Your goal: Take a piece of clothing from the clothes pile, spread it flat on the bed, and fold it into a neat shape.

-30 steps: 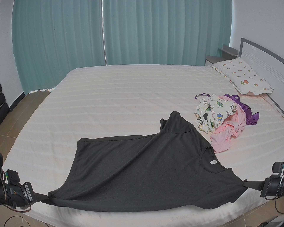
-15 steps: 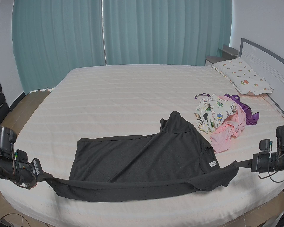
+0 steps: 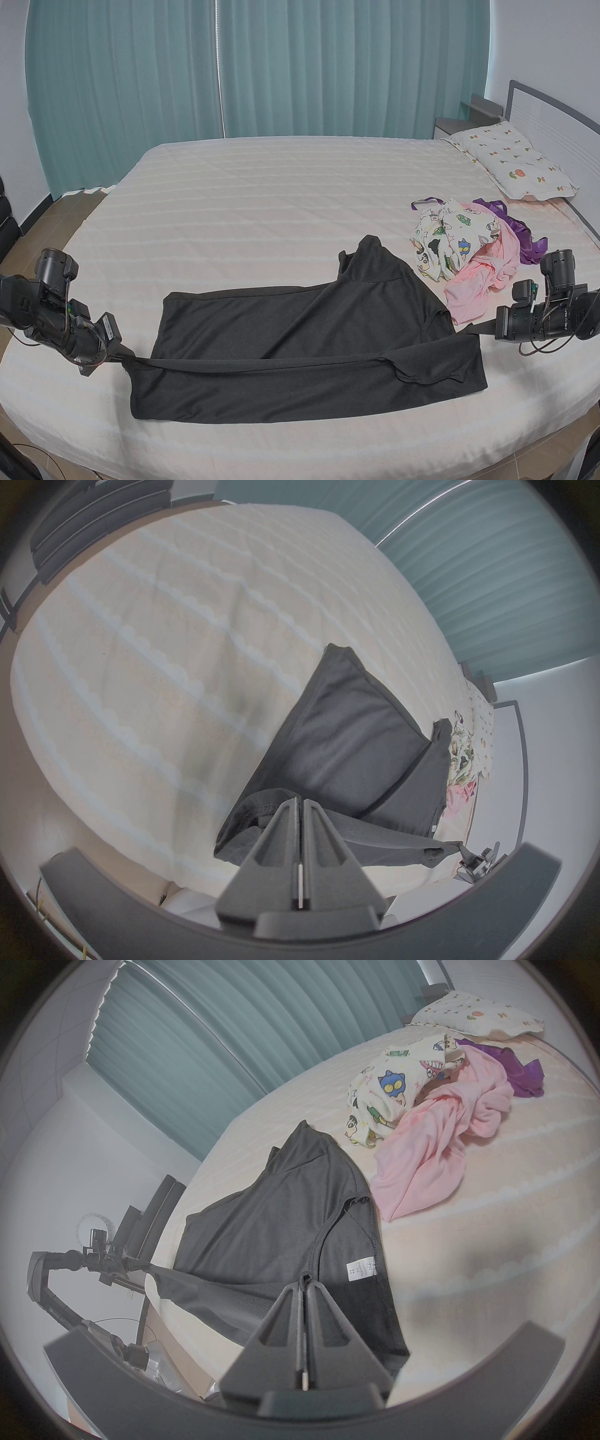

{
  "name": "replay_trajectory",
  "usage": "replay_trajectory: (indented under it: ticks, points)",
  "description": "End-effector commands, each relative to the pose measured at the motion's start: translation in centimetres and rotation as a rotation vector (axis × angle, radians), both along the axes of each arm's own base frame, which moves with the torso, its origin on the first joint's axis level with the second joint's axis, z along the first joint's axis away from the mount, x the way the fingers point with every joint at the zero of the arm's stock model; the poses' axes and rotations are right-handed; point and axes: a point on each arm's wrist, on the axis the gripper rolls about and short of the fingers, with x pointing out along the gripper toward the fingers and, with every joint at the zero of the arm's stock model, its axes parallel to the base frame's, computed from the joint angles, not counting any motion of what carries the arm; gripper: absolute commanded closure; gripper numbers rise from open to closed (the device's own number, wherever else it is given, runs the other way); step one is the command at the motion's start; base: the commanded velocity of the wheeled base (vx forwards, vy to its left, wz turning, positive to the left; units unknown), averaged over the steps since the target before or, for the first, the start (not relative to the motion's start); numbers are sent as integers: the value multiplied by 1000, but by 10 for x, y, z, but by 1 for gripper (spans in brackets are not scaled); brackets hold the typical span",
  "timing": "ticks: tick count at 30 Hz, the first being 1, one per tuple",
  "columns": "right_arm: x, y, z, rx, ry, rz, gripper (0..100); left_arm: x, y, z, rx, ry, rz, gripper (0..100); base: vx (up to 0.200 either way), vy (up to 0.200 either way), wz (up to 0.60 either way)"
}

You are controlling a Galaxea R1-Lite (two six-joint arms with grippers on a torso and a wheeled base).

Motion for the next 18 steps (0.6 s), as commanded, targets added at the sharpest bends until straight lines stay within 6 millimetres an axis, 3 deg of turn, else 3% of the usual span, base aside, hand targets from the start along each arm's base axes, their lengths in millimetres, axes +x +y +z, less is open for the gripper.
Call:
replay_trajectory:
  ticks: [1,2,9,18]
  points:
    - [13,4,-18,1,53,11,100,15,-2,-18,-9,66,-7,100,0,0,0]
    - [20,5,-27,0,59,16,100,28,-1,-26,-25,95,22,100,0,0,0]
    - [37,16,-47,-45,100,11,100,48,1,-45,25,148,52,100,0,0,0]
    - [51,20,-52,-58,98,5,100,59,1,-52,12,161,45,100,0,0,0]
